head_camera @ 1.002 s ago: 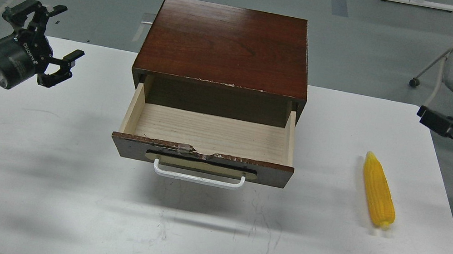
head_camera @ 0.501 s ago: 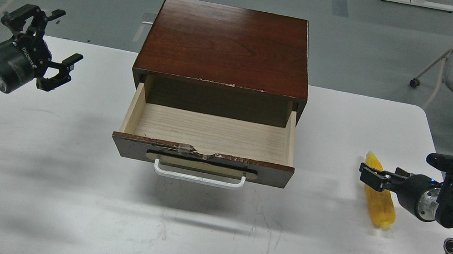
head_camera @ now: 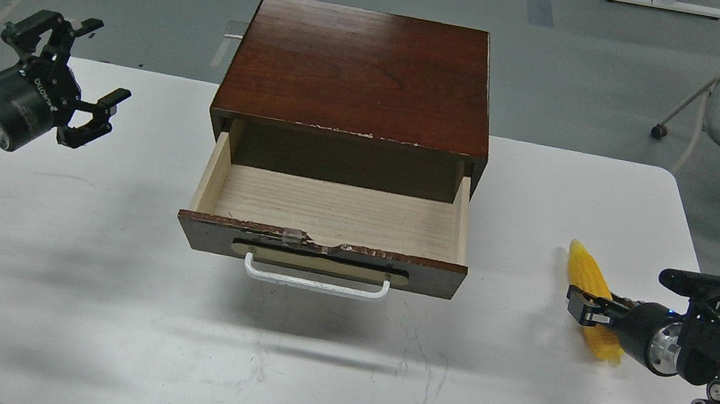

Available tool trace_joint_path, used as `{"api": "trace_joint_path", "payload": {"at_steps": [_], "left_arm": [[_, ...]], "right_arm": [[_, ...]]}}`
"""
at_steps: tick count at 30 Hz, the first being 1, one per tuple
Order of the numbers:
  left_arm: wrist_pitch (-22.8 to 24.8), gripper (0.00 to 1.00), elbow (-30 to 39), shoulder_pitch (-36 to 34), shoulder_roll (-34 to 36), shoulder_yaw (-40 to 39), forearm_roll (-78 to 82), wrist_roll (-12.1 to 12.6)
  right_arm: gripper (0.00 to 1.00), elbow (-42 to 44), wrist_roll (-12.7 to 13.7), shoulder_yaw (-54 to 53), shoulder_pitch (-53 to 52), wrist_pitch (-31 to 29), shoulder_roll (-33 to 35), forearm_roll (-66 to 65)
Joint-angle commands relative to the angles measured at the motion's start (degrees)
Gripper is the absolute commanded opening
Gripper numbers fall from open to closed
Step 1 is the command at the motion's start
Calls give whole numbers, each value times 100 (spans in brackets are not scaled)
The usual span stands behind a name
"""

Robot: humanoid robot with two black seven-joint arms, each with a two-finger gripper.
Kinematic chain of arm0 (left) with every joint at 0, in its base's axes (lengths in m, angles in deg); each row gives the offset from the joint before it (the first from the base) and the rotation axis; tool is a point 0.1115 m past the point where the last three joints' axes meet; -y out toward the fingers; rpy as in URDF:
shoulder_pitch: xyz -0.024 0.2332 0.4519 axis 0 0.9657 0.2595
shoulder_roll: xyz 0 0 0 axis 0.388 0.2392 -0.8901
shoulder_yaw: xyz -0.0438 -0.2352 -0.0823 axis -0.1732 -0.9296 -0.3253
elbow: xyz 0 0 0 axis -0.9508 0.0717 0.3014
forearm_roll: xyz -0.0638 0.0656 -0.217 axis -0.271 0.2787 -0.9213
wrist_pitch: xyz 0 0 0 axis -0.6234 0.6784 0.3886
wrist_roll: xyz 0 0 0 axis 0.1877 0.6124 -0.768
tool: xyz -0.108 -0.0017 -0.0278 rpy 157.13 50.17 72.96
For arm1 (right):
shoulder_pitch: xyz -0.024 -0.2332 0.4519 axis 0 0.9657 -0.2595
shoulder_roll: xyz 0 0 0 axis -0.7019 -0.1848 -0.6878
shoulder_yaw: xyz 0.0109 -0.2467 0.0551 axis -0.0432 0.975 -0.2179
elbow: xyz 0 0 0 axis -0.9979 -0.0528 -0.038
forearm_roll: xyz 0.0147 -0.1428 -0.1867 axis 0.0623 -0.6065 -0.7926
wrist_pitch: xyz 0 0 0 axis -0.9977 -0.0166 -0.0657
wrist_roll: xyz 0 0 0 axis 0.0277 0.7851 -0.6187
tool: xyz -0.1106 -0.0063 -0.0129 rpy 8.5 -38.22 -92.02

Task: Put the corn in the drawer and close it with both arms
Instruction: 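Lift the corn and carry it over the open drawer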

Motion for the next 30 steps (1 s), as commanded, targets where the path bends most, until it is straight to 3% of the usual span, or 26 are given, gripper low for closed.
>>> {"api": "trace_joint_path", "payload": {"at_steps": [1, 7, 11, 12, 14, 18, 20, 25, 30], "left_arm": [[0, 98, 0, 0, -10, 0, 0, 6], [0, 98, 0, -9, -10, 0, 0, 6], [0, 98, 0, -9, -10, 0, 9, 6], [0, 98, 0, -9, -10, 0, 0, 6], [0, 98, 0, -9, -10, 18, 9, 6], [0, 98, -9, -9, -53, 27, 9, 6], [0, 98, 0, -9, -54, 27, 9, 6], [0, 98, -26, -9, -62, 36, 35, 6], [0, 98, -26, 0, -45, 36, 35, 6]], "right_arm": [[0, -1, 0, 9, -4, -11, 34, -1], [0, -98, -18, -192, -275, 33, 218, 35], [0, -616, -184, -175, -1285, 331, 825, -9], [0, -704, -281, -175, -1444, 402, 904, -9], [0, -932, -789, -166, -2171, 490, 1088, -210], [0, -1109, -1125, -17, -3149, 490, 1054, -1027], [0, -1380, -1414, 280, -3702, 490, 731, -1580], [0, -1540, -1538, 808, -4047, 787, -165, -2607], [0, -1548, -1863, 1353, -4065, 1114, -949, -3149]]}}
